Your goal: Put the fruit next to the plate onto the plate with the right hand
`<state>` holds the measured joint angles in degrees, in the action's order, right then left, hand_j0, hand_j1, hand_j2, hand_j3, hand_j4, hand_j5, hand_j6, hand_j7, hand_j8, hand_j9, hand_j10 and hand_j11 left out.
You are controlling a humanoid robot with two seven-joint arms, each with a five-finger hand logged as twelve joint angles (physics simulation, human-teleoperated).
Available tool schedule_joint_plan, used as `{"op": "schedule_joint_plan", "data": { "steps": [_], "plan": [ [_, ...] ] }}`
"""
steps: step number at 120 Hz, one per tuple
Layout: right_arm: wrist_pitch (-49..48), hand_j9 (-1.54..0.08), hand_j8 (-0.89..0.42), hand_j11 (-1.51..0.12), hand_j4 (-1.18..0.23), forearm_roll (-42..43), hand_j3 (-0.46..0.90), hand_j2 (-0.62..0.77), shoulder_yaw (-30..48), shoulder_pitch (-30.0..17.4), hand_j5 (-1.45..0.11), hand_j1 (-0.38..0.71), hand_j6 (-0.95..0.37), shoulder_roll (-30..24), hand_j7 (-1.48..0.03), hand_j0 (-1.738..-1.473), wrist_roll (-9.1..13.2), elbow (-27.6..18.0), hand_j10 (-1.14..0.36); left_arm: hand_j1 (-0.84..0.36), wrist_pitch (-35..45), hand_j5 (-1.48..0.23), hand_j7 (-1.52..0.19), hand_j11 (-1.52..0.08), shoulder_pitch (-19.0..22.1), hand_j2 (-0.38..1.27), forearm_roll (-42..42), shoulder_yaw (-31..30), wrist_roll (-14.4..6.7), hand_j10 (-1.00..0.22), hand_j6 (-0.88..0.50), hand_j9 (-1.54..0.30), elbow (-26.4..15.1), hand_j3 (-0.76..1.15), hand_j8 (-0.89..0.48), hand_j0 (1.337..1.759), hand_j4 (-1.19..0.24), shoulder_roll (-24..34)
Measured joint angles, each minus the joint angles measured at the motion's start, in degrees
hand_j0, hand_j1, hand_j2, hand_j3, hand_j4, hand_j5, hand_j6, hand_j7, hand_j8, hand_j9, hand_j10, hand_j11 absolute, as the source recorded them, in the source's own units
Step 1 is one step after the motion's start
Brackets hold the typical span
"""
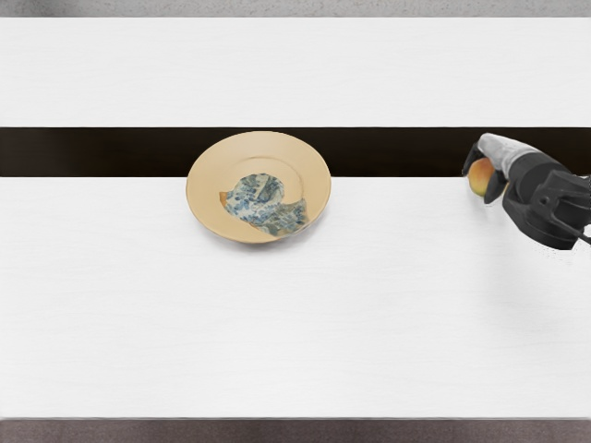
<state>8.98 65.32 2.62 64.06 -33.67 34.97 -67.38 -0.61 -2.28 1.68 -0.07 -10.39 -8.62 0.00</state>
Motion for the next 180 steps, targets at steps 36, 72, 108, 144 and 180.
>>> {"op": "schedule_joint_plan", "data": {
  "steps": [36, 72, 108, 144, 180],
  "plan": [
    [-0.22, -0.92, -0.26, -0.92, -0.6, -0.9, 0.0, 0.03, 1.52, 8.16, -0.92, 0.17, -0.33, 8.28, -0.87, -1.648, 0.01, -0.99, -0.39, 0.35, 0.0, 0.0, 0.0, 0.0, 0.0, 0.0, 0.0, -0.01, -0.01, 0.0, 0.0, 0.0, 0.0, 0.0, 0.0, 1.658, 0.0, 0.0],
    [-0.31, -0.92, -0.26, -0.92, -0.6, 1.1, 0.0, 0.05, 2.56, 12.97, -0.93, 0.17, -0.33, 20.58, -0.87, -1.648, 0.0, -4.13, -0.39, 0.35, 0.01, 0.0, 0.0, 0.0, 0.0, 0.0, -0.01, -0.01, 0.0, 0.0, 0.0, 0.0, 0.0, 0.0, 0.0, 1.658, 0.0, 0.0],
    [-0.08, -0.94, -0.25, -0.93, -0.58, 5.94, 0.0, 0.13, 1.69, 10.26, -0.95, 0.2, -0.31, 26.91, -0.87, -1.652, -0.01, -4.76, -0.41, 0.35, 0.0, 0.0, 0.0, 0.0, 0.0, 0.0, -0.01, -0.02, -0.01, 0.0, 0.0, 0.0, 0.0, 0.0, 0.0, 1.658, 0.0, 0.0],
    [0.02, -0.9, -0.28, -0.88, -0.6, 6.99, 0.0, 0.15, 1.54, 5.78, -0.91, 0.19, -0.34, 27.31, -0.84, -1.653, 0.02, -4.63, -0.44, 0.35, 0.0, 0.0, 0.0, 0.0, 0.0, 0.0, -0.01, -0.02, 0.0, 0.0, 0.0, 0.0, 0.0, 0.0, 0.0, 1.658, 0.0, 0.0],
    [-0.18, -0.36, -0.14, -0.36, -0.29, 6.01, 0.0, 0.05, 4.27, 4.15, -0.37, -0.12, -0.16, 26.95, -0.34, -1.656, 0.03, -4.72, -0.22, 0.35, 0.01, 0.0, 0.0, 0.0, 0.0, 0.0, -0.01, -0.02, 0.0, 0.0, 0.0, 0.0, 0.0, 0.0, 0.0, 1.658, 0.0, 0.0]
  ]
}}
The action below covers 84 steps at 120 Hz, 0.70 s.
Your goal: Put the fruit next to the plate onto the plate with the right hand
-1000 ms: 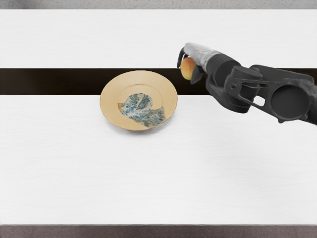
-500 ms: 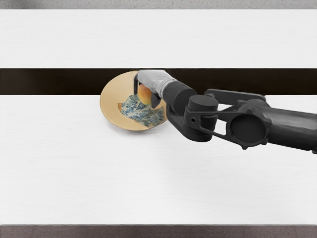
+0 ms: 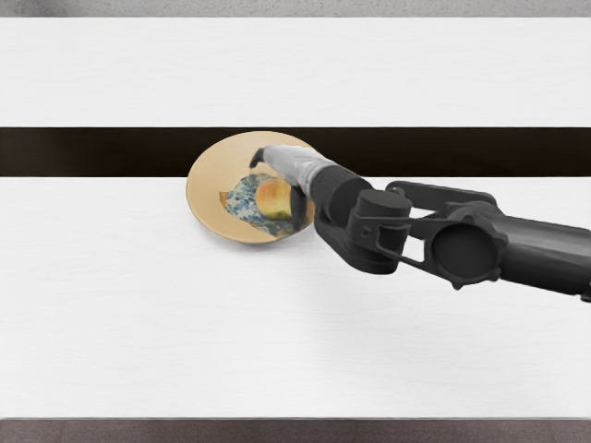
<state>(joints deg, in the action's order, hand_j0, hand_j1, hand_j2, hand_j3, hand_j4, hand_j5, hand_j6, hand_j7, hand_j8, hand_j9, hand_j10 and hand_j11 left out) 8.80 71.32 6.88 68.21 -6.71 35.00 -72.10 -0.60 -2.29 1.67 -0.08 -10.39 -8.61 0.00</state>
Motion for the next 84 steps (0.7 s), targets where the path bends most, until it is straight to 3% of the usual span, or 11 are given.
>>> {"op": "schedule_joint_plan", "data": {
  "steps": [10, 20, 32, 47, 65, 84],
  "plan": [
    [-2.87, -0.24, -0.09, -0.24, -0.19, -3.61, 0.0, 0.03, 4.43, 0.06, -0.24, -0.2, -0.11, -1.96, -0.23, -1.657, 0.0, -1.22, -0.15, 0.35, 0.0, 0.0, 0.0, 0.0, 0.0, 0.0, 0.0, 0.0, 0.0, 0.0, 0.0, 0.0, 0.0, 0.0, 0.0, 1.658, 0.0, 0.0],
    [-8.02, -0.16, -0.06, -0.16, -0.13, -9.27, 0.0, 0.02, 9.72, -0.14, -0.16, -0.25, -0.07, -7.22, -0.15, -1.657, 0.0, -5.35, -0.1, 0.35, -0.01, 0.0, 0.0, 0.0, 0.0, 0.0, 0.0, 0.0, -0.01, 0.0, 0.0, 0.0, 0.0, 0.0, 0.0, 1.658, 0.0, 0.0],
    [-22.19, -0.1, -0.04, -0.1, -0.08, -19.84, 0.0, 0.01, 19.66, -2.28, -0.1, -0.29, -0.05, -14.25, -0.09, -1.658, 0.0, -8.47, -0.06, 0.35, -0.01, 0.0, 0.0, 0.0, 0.0, 0.0, 0.0, 0.0, -0.02, 0.0, 0.0, 0.0, 0.0, 0.0, 0.0, 1.658, 0.0, 0.0],
    [-37.23, -0.05, -0.02, -0.05, -0.04, -35.97, 0.0, 0.01, 30.77, -6.65, -0.05, -0.32, -0.03, -24.57, -0.05, -1.658, 0.0, -9.08, -0.03, 0.35, -0.01, 0.0, 0.0, 0.0, 0.0, 0.0, 0.0, 0.0, -0.01, 0.0, 0.0, 0.0, 0.0, 0.0, 0.0, 1.658, 0.0, 0.0],
    [-42.25, -0.03, -0.01, -0.03, -0.02, -48.16, 0.0, 0.0, 34.7, -12.35, -0.03, -0.33, -0.01, -36.79, -0.02, -1.658, 0.0, -8.0, -0.02, 0.35, -0.01, 0.0, 0.0, 0.0, 0.0, 0.0, 0.0, 0.0, 0.0, 0.0, 0.0, 0.0, -0.05, 0.0, 0.0, 1.658, 0.0, 0.0],
    [-43.48, -0.01, -0.01, -0.01, -0.01, -54.25, 0.0, 0.0, 35.48, -14.79, -0.01, -0.34, -0.01, -43.91, -0.01, -1.658, 0.0, -7.1, -0.01, 0.35, -0.01, 0.0, 0.0, 0.0, -0.25, 0.0, 0.0, -0.01, -0.01, 0.0, 0.0, 0.0, -0.27, 0.0, 0.0, 1.658, 0.0, 0.0]
  ]
}}
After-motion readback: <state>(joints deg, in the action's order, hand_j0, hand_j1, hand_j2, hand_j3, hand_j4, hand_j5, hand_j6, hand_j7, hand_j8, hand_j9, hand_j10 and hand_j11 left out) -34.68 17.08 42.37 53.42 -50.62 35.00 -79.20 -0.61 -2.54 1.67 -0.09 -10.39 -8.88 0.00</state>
